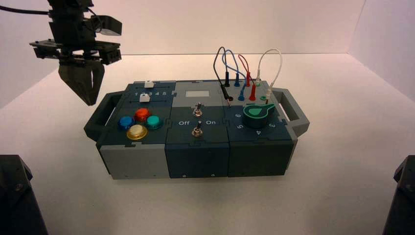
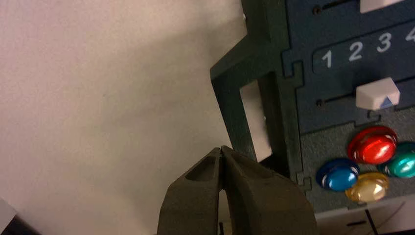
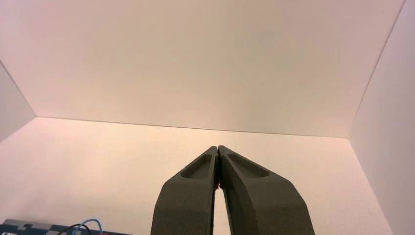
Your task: Move the box to the right.
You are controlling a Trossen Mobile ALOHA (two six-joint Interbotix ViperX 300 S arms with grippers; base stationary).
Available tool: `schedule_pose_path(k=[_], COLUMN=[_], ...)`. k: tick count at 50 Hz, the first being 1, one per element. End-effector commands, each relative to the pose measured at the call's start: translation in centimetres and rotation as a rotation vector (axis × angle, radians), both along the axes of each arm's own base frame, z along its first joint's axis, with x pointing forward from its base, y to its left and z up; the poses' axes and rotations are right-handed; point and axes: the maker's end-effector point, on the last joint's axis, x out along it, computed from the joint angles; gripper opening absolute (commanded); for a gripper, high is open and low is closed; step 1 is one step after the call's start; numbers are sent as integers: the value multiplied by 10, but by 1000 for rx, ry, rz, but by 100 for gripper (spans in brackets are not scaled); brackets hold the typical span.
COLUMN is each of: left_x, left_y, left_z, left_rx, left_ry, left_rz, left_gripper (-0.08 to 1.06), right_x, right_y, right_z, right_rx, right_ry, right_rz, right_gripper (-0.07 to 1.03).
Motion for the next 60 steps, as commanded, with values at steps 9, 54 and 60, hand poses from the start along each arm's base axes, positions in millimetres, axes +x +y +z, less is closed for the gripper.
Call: schedule_pose_path(k=[9,54,60], left_x=[-7,2,5], left_y=[-1,-128,-148], left_z=[-11,-3,-5], left_rx=[7,-70,-73], left_ry=[39,-26,-25], left_rz=[-1,-295,-339], left_gripper=[-3,-3,-3], right_x=[3,-3,-4], right_y=[1,0,0], right_z=[14,20,19], right_rx=[3,13,14], right_ry=[-46,-68,-68], right_rz=[2,1,0], right_gripper=[-3,-3,-3])
